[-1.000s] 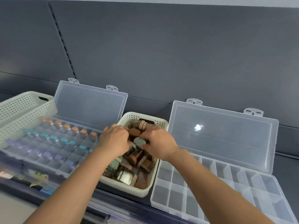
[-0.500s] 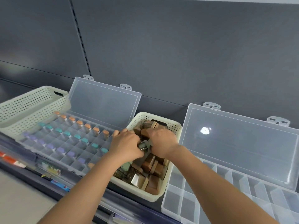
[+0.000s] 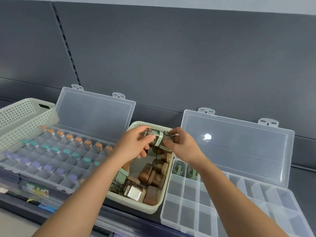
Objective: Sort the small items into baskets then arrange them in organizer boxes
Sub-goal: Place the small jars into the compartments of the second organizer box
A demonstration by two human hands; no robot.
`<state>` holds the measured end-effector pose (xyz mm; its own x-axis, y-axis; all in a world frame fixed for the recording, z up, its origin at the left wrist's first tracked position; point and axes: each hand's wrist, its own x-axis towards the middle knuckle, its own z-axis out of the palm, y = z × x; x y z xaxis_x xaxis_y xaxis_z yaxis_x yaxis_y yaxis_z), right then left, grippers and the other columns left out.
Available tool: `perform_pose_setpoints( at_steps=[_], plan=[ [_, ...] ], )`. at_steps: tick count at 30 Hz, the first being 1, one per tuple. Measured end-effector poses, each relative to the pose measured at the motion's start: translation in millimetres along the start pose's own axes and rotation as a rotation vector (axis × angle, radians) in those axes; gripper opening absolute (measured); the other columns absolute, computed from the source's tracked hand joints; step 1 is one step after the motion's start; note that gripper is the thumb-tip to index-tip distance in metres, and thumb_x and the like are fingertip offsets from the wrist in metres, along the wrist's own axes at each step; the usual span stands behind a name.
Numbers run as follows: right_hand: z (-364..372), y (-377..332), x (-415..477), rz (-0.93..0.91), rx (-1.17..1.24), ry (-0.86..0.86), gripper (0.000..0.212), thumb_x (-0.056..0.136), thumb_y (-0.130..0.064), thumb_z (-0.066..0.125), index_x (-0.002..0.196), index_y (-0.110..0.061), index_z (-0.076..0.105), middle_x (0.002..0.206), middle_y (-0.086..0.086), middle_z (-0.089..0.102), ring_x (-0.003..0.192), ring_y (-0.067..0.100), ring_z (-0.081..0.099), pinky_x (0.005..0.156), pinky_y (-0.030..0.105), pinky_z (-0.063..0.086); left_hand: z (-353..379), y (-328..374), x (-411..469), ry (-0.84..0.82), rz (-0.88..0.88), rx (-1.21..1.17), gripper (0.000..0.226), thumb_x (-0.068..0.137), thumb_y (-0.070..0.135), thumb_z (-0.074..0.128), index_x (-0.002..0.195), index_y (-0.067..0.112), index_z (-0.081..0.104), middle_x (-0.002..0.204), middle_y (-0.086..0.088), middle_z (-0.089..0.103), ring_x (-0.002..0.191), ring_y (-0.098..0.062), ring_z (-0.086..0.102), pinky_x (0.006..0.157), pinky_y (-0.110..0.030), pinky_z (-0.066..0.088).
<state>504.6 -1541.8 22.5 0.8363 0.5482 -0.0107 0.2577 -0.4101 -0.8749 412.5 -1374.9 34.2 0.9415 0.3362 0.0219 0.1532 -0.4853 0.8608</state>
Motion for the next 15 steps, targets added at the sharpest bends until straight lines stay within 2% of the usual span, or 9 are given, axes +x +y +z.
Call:
perform_pose_setpoints(
  at_steps=[2,4,7,10,13,15],
  plan=[
    [-9.1,2.6,-5.6,-0.024,0.043,0.025,0.029,0.087,-0.027,0.063,0.114,-0.026,0.057,0.098,0.003,0.069,0.087,0.020,0.065,0.083,0.036,0.054,7.5,4.9,3.4,-0.024,0.022,-0.039,0.026,0.093,0.032,0.058,0.117,0.040,0.054,0.082,0.003,0.068,0.065,-0.012,0.066,0.055,-0.026,0.055],
    [-20.1,4.5,-12.5,-0.049,0.142,0.037,0.031,0.088,-0.020,0.065,0.118,-0.026,0.060,0.103,0.001,0.070,0.093,0.015,0.066,0.087,0.032,0.054,15.9,11.4,6.3,-0.060,0.042,-0.112,0.026,0.093,0.027,0.059,0.110,0.047,0.056,0.086,-0.001,0.068,0.072,-0.018,0.066,0.062,-0.033,0.057],
    [-37.4,8.2,-24.1,-0.075,0.200,0.071,0.028,0.084,-0.011,0.069,0.109,-0.022,0.064,0.097,0.003,0.071,0.079,0.017,0.067,0.070,0.029,0.057,31.2,22.9,10.1,-0.103,0.071,-0.180,0.022,0.093,0.029,0.057,0.103,0.048,0.056,0.087,-0.007,0.068,0.080,-0.030,0.066,0.070,-0.040,0.056],
    [-52.6,14.5,-36.4,-0.045,0.219,0.070,0.033,0.082,-0.008,0.072,0.109,-0.021,0.061,0.103,0.009,0.064,0.079,0.024,0.068,0.066,0.035,0.060,46.6,34.6,14.2,-0.146,0.112,-0.150,0.019,0.095,0.033,0.054,0.103,0.050,0.056,0.088,-0.007,0.067,0.080,-0.029,0.066,0.072,-0.039,0.057],
    [-67.8,22.2,-48.5,-0.037,0.246,0.055,0.036,0.075,-0.014,0.079,0.104,-0.025,0.062,0.096,0.005,0.059,0.074,0.020,0.067,0.065,0.032,0.060,60.1,43.1,18.2,-0.181,0.168,-0.095,0.024,0.095,0.031,0.054,0.108,0.051,0.056,0.089,-0.001,0.063,0.079,-0.023,0.065,0.072,-0.035,0.058],
    [-76.6,26.0,-56.2,-0.025,0.153,0.106,0.044,0.062,-0.030,0.086,0.098,-0.024,0.062,0.086,-0.001,0.059,0.065,0.013,0.063,0.061,0.027,0.058,69.2,47.1,18.9,-0.215,0.206,-0.015,0.030,0.095,0.034,0.054,0.115,0.055,0.052,0.091,0.006,0.061,0.076,-0.016,0.063,0.068,-0.026,0.055]
  ],
)
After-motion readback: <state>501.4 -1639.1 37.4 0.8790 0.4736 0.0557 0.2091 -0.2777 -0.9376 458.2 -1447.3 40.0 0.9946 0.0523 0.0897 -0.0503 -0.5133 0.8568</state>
